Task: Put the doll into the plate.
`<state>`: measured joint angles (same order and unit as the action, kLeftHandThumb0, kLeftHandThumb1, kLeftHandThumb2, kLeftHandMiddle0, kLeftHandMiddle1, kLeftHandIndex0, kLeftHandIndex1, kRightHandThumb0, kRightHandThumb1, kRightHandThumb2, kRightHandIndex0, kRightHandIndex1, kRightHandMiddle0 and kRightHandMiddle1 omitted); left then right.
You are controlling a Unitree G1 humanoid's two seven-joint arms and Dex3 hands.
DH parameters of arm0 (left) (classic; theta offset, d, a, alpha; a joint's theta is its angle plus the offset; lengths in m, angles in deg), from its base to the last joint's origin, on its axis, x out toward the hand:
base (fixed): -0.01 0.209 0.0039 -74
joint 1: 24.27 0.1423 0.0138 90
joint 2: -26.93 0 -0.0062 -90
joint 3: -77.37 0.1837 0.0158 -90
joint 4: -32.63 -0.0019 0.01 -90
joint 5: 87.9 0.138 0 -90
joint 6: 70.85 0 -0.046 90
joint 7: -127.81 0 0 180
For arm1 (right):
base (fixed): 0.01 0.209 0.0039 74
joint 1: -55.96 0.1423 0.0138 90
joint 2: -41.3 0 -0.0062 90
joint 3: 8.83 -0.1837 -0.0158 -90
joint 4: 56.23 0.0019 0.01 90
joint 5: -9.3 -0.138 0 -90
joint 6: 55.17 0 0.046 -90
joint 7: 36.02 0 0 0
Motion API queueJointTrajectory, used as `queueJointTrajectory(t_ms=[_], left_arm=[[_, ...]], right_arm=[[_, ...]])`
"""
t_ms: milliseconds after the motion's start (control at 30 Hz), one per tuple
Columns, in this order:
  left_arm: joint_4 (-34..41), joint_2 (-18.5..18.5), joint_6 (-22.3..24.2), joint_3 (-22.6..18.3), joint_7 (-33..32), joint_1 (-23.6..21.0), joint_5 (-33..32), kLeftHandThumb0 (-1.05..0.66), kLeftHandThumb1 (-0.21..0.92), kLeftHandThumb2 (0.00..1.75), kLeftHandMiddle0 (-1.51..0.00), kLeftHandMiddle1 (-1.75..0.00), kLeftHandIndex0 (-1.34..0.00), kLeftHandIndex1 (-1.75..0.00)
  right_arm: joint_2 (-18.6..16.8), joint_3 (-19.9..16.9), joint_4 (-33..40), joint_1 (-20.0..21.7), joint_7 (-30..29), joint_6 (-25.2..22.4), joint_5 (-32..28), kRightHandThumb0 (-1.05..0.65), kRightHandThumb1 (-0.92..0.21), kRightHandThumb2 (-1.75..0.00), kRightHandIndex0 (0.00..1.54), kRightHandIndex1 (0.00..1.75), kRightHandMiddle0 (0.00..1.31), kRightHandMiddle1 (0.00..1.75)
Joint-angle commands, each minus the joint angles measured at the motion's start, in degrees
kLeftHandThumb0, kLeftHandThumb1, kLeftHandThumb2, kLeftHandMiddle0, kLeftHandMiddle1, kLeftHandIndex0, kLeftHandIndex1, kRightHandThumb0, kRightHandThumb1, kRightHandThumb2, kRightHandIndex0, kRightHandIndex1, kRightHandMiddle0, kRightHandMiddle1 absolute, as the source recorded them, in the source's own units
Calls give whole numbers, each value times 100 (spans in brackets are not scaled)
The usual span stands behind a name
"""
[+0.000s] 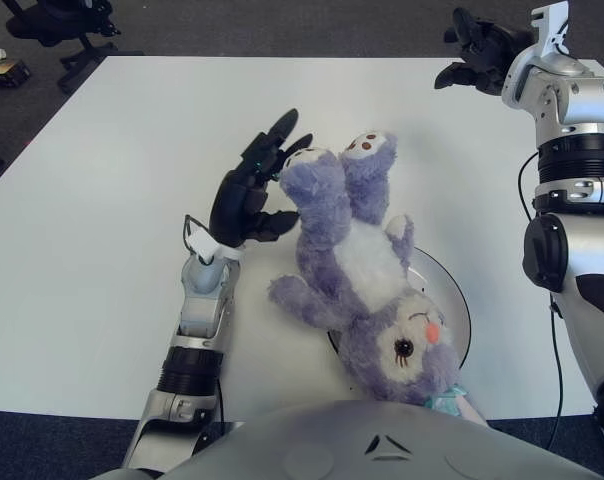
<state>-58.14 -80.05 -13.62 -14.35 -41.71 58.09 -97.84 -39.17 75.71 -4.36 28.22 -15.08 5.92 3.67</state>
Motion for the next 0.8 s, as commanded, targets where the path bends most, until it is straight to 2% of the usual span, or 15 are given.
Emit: queueJointTrajectory(t_ms=[0, 67, 100, 133, 167, 200, 233, 333, 500, 633, 767], left_arm=[[-125, -146, 79, -226, -428, -157, 135, -16, 91, 37, -91, -7, -71, -6], [-74, -122, 330, -335, -617, -236, 170, -23, 91, 37, -97, -15, -59, -60], [-39, -105, 457, -371, -679, -261, 175, -27, 92, 38, -94, -36, -49, -96], [-13, -94, 538, -385, -708, -272, 178, -30, 92, 39, -89, -54, -42, -120], [42, -39, 657, -434, -728, -282, 158, -31, 92, 40, -85, -69, -38, -135], [85, 1, 747, -469, -742, -288, 144, -25, 92, 39, -76, -85, -37, -138], [117, 26, 808, -491, -751, -291, 137, -16, 92, 38, -60, -109, -35, -143], [235, 72, 975, -559, -807, -301, 134, -6, 92, 40, -39, -141, -30, -151], [299, -42, 1143, -714, -1058, -402, 55, -1, 92, 42, -28, -156, -26, -157], [330, -97, 1305, -833, -1233, -472, -29, -1, 92, 41, -38, -158, -20, -152], [249, -36, 1506, -1051, -1367, -591, -181, -1, 92, 39, -41, -159, -22, -147]], right_arm=[[130, -8, 7, -219, 136, 220, 35, -35, -92, -51, 91, 99, 22, 173], [151, -39, 36, -312, 161, 341, 20, -35, -92, -50, 92, 96, 23, 172], [153, -55, 50, -347, 156, 385, 13, -35, -92, -49, 93, 94, 24, 171], [151, -64, 55, -363, 149, 410, 11, -35, -92, -48, 93, 93, 24, 170], [148, -92, 70, -403, 124, 445, -2, -35, -92, -47, 94, 92, 25, 169], [146, -112, 80, -432, 106, 472, -11, -35, -92, -47, 94, 91, 26, 169], [145, -125, 86, -450, 96, 489, -17, -35, -92, -46, 94, 90, 27, 168], [138, -182, 135, -514, 56, 494, -39, -35, -92, -45, 93, 89, 28, 167], [131, -249, 181, -590, -11, 484, -32, -35, -92, -45, 93, 88, 28, 166], [142, -239, 191, -616, -45, 495, 2, -35, -92, -45, 93, 88, 27, 167], [185, -178, 186, -660, -71, 551, 90, -35, -92, -45, 92, 88, 27, 167]])
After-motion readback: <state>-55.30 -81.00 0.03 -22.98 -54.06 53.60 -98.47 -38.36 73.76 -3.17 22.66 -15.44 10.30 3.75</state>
